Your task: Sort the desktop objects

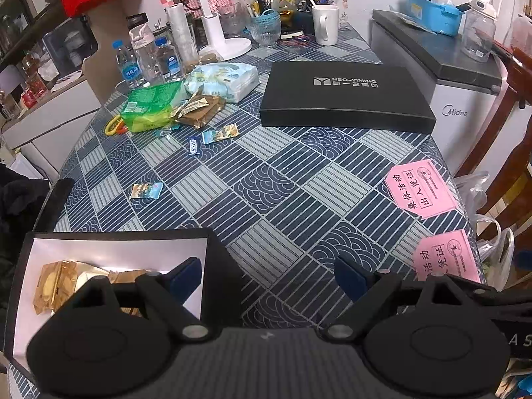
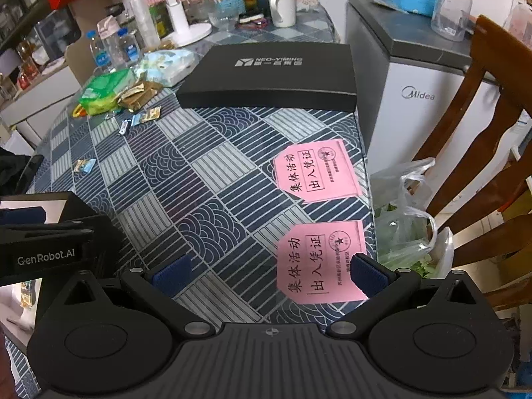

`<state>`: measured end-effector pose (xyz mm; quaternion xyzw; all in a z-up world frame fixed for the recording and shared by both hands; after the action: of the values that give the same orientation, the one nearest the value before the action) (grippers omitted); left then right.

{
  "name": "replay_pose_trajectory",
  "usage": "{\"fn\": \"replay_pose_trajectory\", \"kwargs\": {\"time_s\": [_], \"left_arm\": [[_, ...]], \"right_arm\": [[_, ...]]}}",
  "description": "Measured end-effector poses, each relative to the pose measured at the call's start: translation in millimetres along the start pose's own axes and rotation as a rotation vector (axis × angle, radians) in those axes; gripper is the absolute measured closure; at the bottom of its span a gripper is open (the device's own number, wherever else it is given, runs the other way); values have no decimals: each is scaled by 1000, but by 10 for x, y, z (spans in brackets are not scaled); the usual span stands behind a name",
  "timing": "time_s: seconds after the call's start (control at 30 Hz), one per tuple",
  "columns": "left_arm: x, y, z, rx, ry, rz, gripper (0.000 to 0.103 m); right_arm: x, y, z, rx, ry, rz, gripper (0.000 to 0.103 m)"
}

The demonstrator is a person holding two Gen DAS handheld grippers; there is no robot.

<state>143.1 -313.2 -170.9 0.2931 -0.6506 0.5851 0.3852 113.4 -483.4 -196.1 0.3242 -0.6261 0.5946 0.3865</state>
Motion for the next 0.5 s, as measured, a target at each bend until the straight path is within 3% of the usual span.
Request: {"fn": "replay_pose_trajectory", "kwargs": {"time_s": [0.5], "left_arm": [[148, 47, -18, -28, 42, 20, 0]], "right_arm": [[228, 46, -80, -36, 40, 34, 0]]}}
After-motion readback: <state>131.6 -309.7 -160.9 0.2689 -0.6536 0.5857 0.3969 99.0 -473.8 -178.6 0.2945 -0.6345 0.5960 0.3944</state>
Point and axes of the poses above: each gripper's, at about its wrist camera, not at the fingertips, and x roughly against the way its jaws point, z to its right, y to its underside, the point moved 8 cm from there along -x, roughly the way its jaws point, and after that the axes turned 8 degrees about y, right-handed, at the moved point
